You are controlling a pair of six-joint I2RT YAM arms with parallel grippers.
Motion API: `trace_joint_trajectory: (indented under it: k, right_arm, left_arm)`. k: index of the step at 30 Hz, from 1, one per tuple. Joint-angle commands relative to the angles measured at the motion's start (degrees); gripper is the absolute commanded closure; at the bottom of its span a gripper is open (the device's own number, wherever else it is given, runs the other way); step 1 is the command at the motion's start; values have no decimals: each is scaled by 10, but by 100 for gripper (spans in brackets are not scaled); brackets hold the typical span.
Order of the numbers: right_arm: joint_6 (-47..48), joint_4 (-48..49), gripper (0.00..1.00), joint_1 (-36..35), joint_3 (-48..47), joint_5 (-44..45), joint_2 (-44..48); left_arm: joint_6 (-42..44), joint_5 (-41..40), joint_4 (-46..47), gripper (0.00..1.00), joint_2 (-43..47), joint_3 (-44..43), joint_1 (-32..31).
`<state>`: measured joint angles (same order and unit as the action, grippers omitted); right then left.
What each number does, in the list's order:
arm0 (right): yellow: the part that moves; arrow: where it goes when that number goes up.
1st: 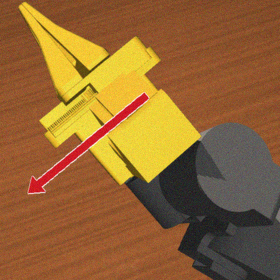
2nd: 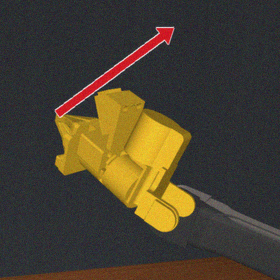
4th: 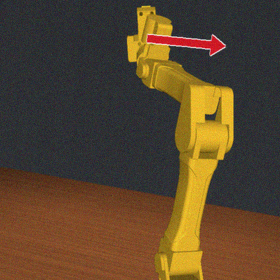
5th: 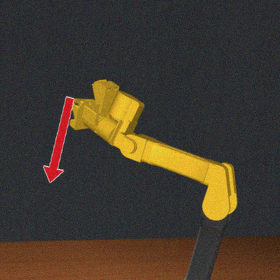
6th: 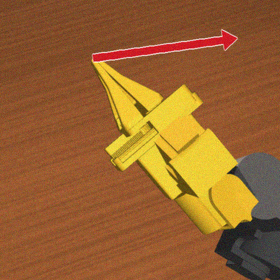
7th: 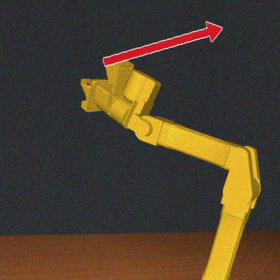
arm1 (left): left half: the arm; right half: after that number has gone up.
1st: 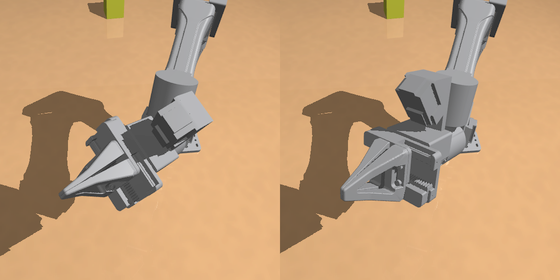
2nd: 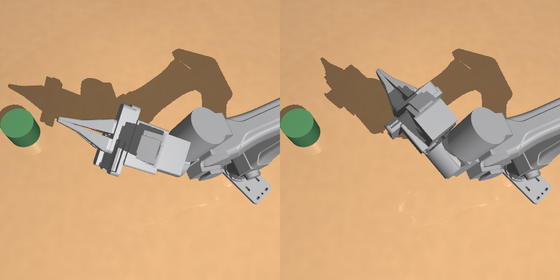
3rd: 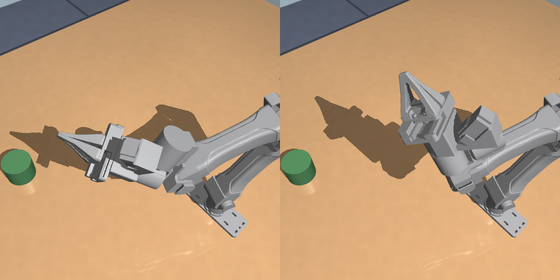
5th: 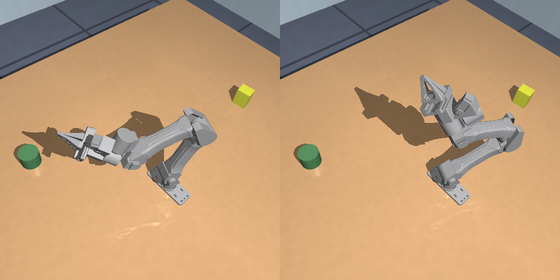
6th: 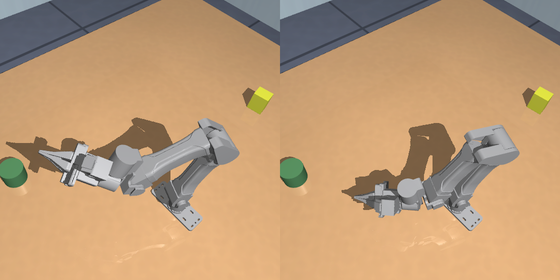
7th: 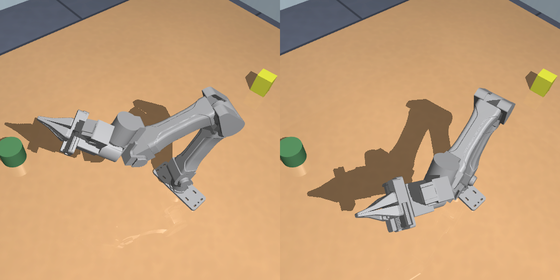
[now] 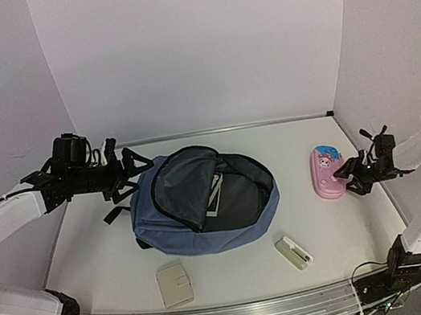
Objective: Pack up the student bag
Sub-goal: Pick up the stationery from the center of the board.
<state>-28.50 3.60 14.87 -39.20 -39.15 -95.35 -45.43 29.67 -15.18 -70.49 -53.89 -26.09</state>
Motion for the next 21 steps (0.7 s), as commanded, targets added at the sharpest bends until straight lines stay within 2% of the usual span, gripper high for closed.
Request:
trace_joint_trajectory:
  k: [1,7,13,17,19,21]
  right_arm:
    - [-9,66,37,3,10,-24,-34]
    - [-18,113,44,3,12,-45,-70]
    - [-25,147,74,3,11,-75,-87]
    - [-44,164,93,2,17,-97,-53]
    - [-51,165,99,2,19,-104,-26]
    - [-59,165,100,2,20,-112,7]
  left_arm:
    - [7,-6,-7,0,21,-27,0]
    - [8,-7,-13,0,26,-30,0]
    - [8,-11,-19,0,26,-32,0]
    - [6,-13,-21,0,25,-32,0]
    - [6,-14,-21,0,24,-32,0]
    - [6,-14,-20,0,22,-34,0]
